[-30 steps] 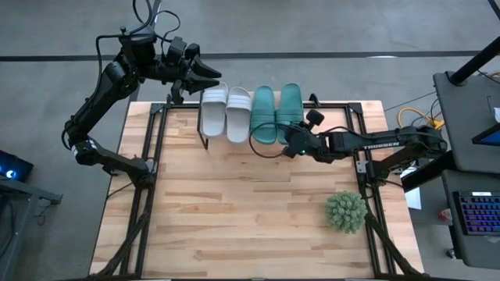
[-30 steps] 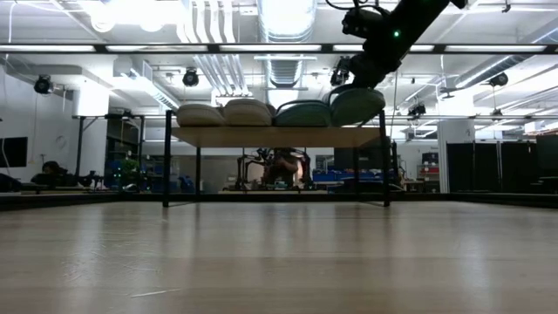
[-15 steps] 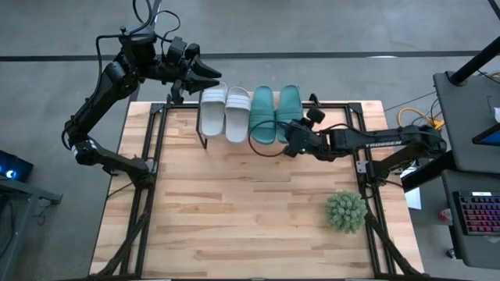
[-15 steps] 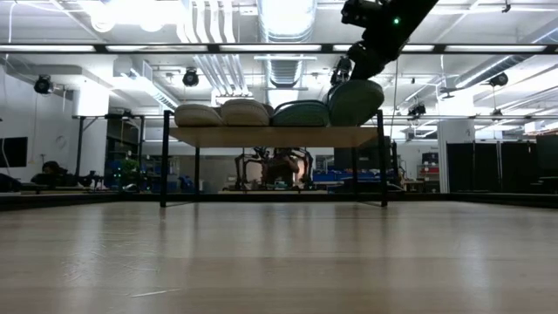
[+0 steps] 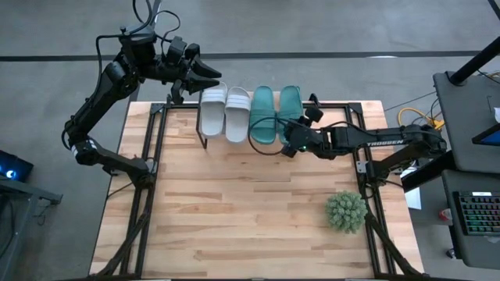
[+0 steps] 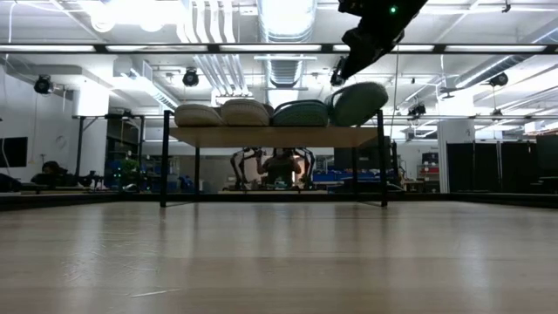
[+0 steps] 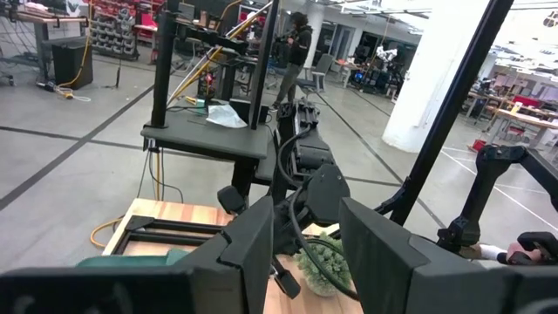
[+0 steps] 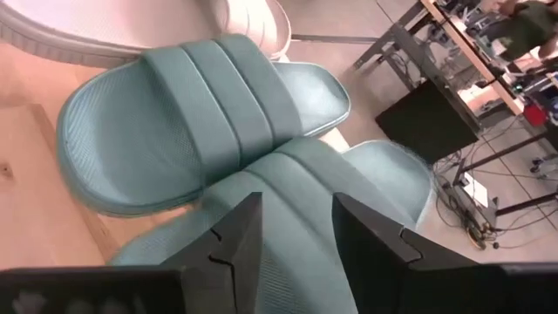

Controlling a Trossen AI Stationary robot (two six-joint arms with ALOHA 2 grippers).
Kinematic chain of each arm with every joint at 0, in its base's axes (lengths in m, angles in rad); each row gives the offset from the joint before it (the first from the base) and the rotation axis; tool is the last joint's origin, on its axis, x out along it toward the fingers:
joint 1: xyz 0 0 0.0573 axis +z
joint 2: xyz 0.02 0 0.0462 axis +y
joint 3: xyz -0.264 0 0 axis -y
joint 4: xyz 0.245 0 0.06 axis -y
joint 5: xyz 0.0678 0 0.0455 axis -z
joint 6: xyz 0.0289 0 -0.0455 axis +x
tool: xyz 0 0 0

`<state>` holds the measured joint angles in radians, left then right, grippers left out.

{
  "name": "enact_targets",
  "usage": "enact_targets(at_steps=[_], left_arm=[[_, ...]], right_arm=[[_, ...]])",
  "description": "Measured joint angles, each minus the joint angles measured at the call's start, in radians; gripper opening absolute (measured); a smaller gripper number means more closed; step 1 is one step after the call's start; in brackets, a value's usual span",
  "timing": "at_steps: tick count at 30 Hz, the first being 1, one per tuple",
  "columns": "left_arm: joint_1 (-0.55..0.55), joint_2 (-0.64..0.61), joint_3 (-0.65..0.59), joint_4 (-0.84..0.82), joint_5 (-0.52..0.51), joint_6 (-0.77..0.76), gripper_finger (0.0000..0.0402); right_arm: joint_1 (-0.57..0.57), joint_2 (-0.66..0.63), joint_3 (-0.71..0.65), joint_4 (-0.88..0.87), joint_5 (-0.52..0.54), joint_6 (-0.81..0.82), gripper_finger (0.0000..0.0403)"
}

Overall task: Pick and place slides into the shelf
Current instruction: Put the green slide on the shelf, then return to Home Position

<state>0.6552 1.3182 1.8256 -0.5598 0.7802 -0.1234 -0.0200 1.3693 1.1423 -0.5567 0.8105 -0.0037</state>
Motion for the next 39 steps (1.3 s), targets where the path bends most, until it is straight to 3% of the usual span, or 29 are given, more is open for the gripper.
enact_targets(at_steps=[15,18,22,24,27,32,39], left_arm=[[0.000,0.000,0.000,0.001,0.000,0.000,0.0118],[0.000,0.000,0.000,0.002,-0.002,0.000,0.0118],[0.000,-0.002,0.000,0.002,-0.036,0.026,0.0118],[-0.001,-0.005,0.000,0.002,-0.066,0.051,0.0113],[-0.002,-0.017,0.000,0.002,-0.110,0.078,0.0087],[-0.002,-0.067,0.000,0.001,-0.228,0.132,0.0012],[-0.012,-0.186,0.000,-0.053,-0.398,0.228,0.0002]], right_arm=[[0.000,-0.045,0.067,0.060,-0.031,0.088,0.0125],[-0.006,-0.088,0.082,0.144,-0.175,0.137,0.0111],[-0.034,-0.139,0.082,0.269,-0.513,0.217,0.0077],[-0.040,-0.160,0.082,0.307,-0.606,0.234,0.0054],[-0.039,-0.206,0.082,0.320,-0.627,0.202,0.0017],[-0.040,-0.314,0.082,0.288,-0.627,0.126,0.0009],[-0.040,-0.422,0.082,0.190,-0.627,0.117,0.0009]])
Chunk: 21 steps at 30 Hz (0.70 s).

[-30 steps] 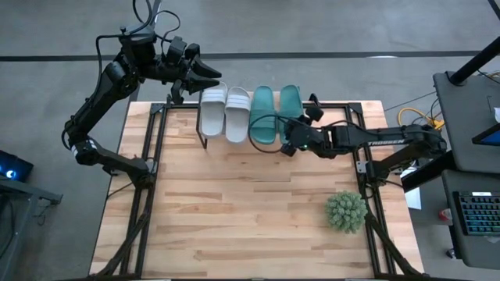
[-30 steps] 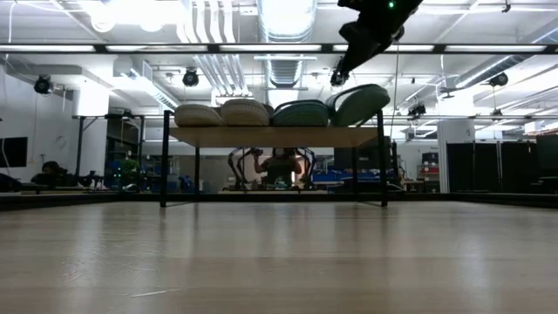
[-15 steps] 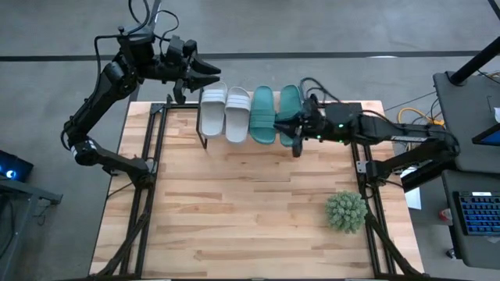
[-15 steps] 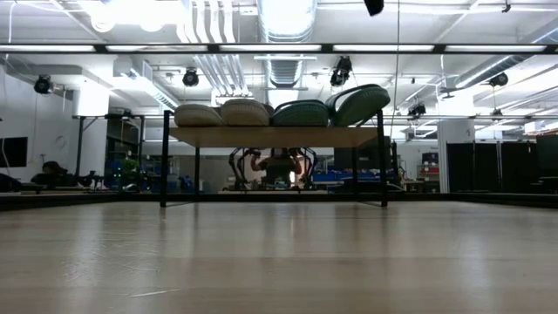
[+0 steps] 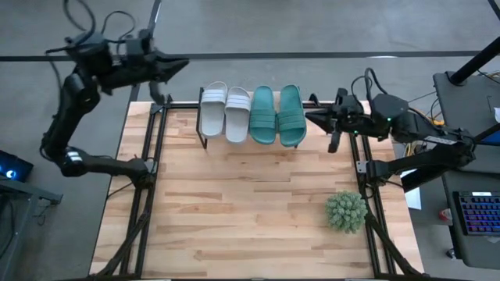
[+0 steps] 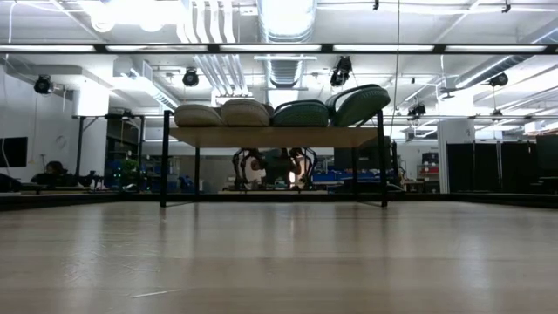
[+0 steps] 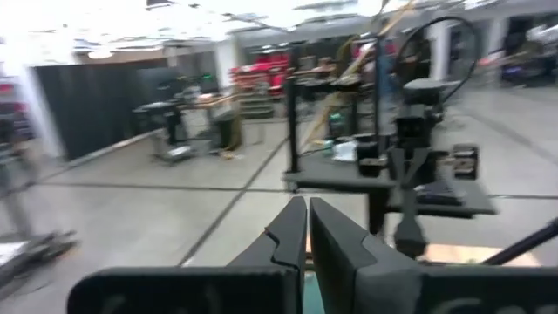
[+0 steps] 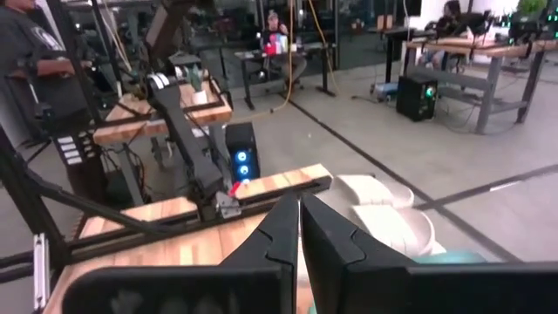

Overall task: Pick and place slides into the shelf
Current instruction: Return to Home Position

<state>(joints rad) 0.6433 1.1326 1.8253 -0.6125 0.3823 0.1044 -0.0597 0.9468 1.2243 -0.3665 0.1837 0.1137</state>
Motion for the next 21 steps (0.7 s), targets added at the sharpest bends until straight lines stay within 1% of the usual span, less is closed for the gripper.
enact_targets(at_steps=[3,5,8,9,12,13,15,18,20,21], left_arm=[[-0.007,-0.063,-0.035,-0.072,-0.103,0.015,0.0001],[-0.011,-0.114,-0.098,-0.077,-0.139,0.010,0.0001],[-0.012,-0.195,-0.240,-0.027,-0.168,0.007,0.0001],[-0.013,-0.222,-0.293,-0.004,-0.196,0.007,0.0001],[-0.017,-0.330,-0.464,0.063,-0.326,-0.019,0.0001],[-0.016,-0.367,-0.521,0.097,-0.343,-0.037,0.0001],[-0.017,-0.445,-0.639,0.162,-0.349,-0.065,0.0001],[-0.018,-0.588,-0.793,0.195,-0.363,-0.075,0.0001],[-0.018,-0.666,-0.873,0.217,-0.384,-0.134,0.0001],[-0.018,-0.702,-0.907,0.218,-0.411,-0.172,0.0001]], right_arm=[[0.000,-0.011,-0.001,-0.040,0.000,0.006,0.0009],[0.000,-0.011,-0.001,-0.050,0.000,0.006,0.0009],[0.000,-0.003,-0.001,-0.049,0.000,-0.002,0.0008],[0.000,-0.002,-0.001,-0.050,0.000,-0.006,0.0008],[0.000,0.004,-0.002,-0.052,0.000,-0.007,0.0008],[0.000,0.004,-0.002,-0.053,0.000,-0.007,0.0008],[0.000,0.006,-0.002,-0.058,0.000,-0.007,0.0008],[0.000,0.010,-0.003,-0.057,0.000,0.002,0.0008],[0.000,0.011,-0.003,-0.058,0.000,0.015,0.0008],[0.000,0.011,-0.003,-0.057,0.000,0.023,0.0008]])
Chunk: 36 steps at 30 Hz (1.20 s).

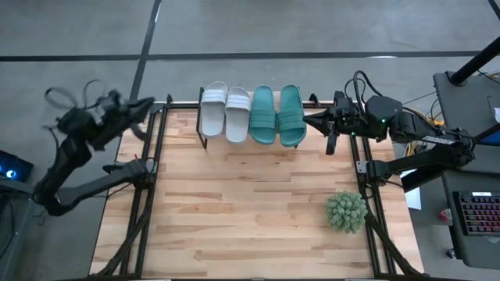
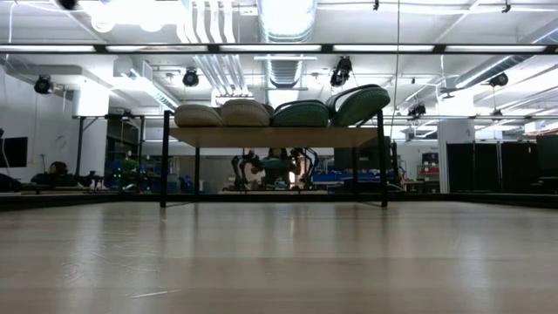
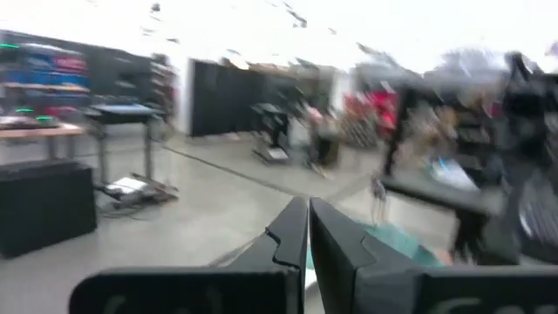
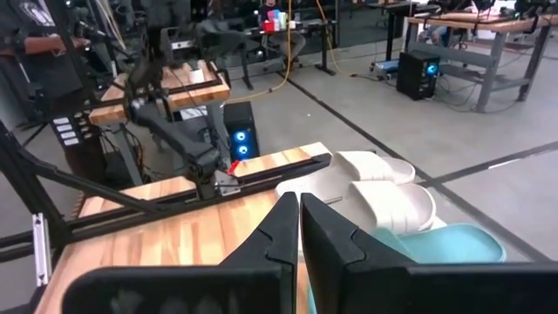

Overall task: Pick and place slides into the shelf
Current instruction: Return to Home Position

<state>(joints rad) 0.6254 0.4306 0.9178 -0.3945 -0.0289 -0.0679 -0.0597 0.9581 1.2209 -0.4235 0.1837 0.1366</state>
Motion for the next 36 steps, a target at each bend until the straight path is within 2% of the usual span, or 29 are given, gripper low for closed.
enact_targets(at_steps=[4,9,14,20,30,36], left_arm=[[0.001,-0.134,-0.084,0.002,-0.114,-0.028,0.0001],[0.001,-0.217,-0.145,-0.006,-0.137,-0.030,0.0001],[0.001,-0.222,-0.249,-0.017,-0.144,-0.038,0.0001],[0.001,-0.218,-0.367,0.040,-0.268,0.008,0.0001],[-0.029,-0.244,-0.583,0.252,-0.243,-0.029,0.0001],[-0.112,-0.229,-0.680,0.316,-0.188,-0.032,0.0001]], right_arm=[[0.000,0.001,0.000,0.000,0.000,0.024,0.0008],[0.000,0.001,0.000,0.000,0.000,0.047,0.0008],[0.000,0.009,0.000,0.000,0.000,0.071,0.0008],[0.000,0.034,0.000,0.001,-0.008,0.081,0.0008],[-0.001,0.079,0.000,0.007,-0.011,0.085,0.0008],[-0.021,0.078,0.000,0.013,-0.010,0.102,0.0008]])
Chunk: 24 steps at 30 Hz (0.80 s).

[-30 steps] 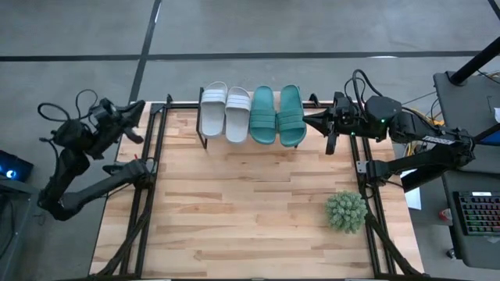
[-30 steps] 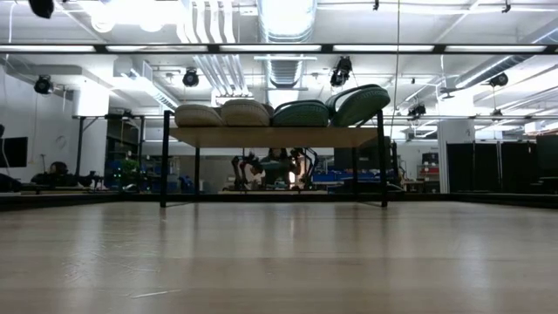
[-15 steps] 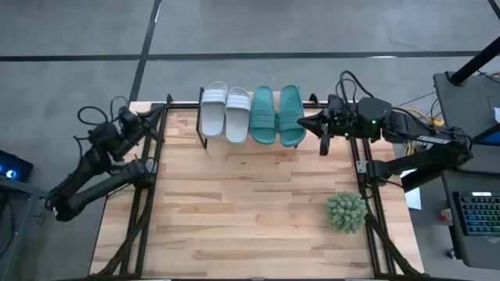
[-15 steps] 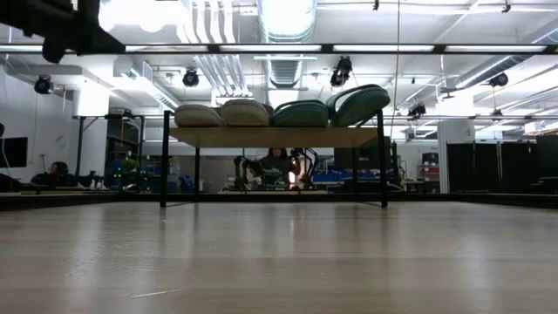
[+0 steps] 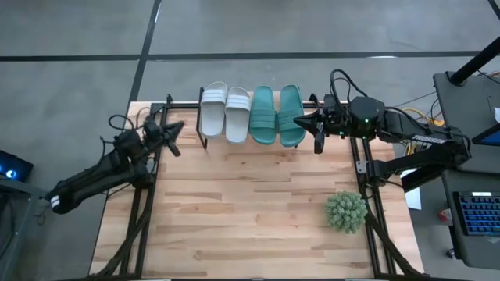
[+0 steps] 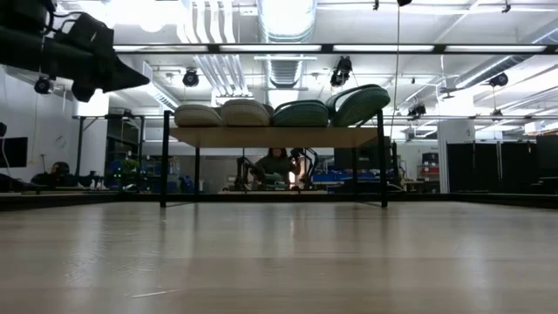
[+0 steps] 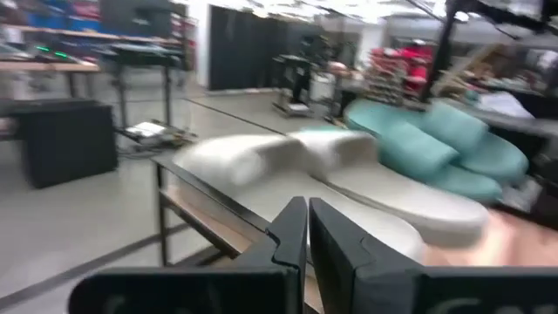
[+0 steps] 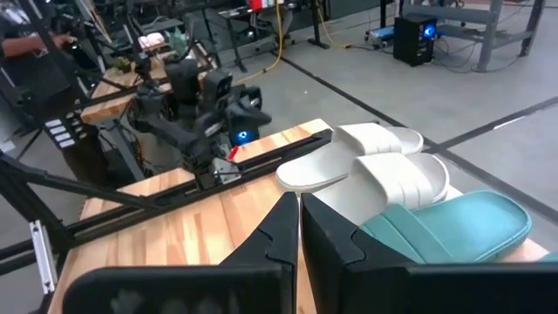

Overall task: Pick and place slides into the shelf
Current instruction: Return to Home Position

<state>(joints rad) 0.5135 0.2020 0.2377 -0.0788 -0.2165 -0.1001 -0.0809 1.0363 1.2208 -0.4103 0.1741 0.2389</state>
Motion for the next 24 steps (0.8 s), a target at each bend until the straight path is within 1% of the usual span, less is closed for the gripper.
enact_targets(at_steps=[4,7,9,13,16,19,22,24], left_arm=[[-0.079,-0.012,-0.015,0.001,-0.009,0.007,0.0001],[-0.133,-0.039,-0.013,-0.005,0.051,0.010,0.0001],[-0.162,-0.058,-0.016,-0.060,0.076,0.010,0.0001],[-0.205,-0.103,-0.016,-0.172,0.081,0.004,0.0001],[-0.234,-0.138,-0.021,-0.211,0.097,0.000,0.0001],[-0.261,-0.167,-0.043,-0.171,0.092,-0.018,0.0001],[-0.280,-0.167,-0.094,-0.145,0.053,-0.033,0.0001],[-0.299,-0.158,-0.146,-0.063,0.050,-0.046,0.0001]], right_arm=[[-0.020,-0.001,0.000,0.003,0.002,0.023,0.0008],[-0.023,0.000,0.000,0.003,0.002,0.023,0.0008],[-0.023,0.001,0.000,0.004,0.002,0.023,0.0008],[-0.023,0.001,0.000,0.005,0.002,0.023,0.0008],[-0.023,0.001,0.000,0.006,0.002,0.023,0.0008],[-0.023,0.001,0.000,0.006,0.007,0.024,0.0008],[-0.023,0.001,0.000,0.007,0.009,0.043,0.0008],[-0.023,0.001,0.000,0.007,0.010,0.049,0.0008]])
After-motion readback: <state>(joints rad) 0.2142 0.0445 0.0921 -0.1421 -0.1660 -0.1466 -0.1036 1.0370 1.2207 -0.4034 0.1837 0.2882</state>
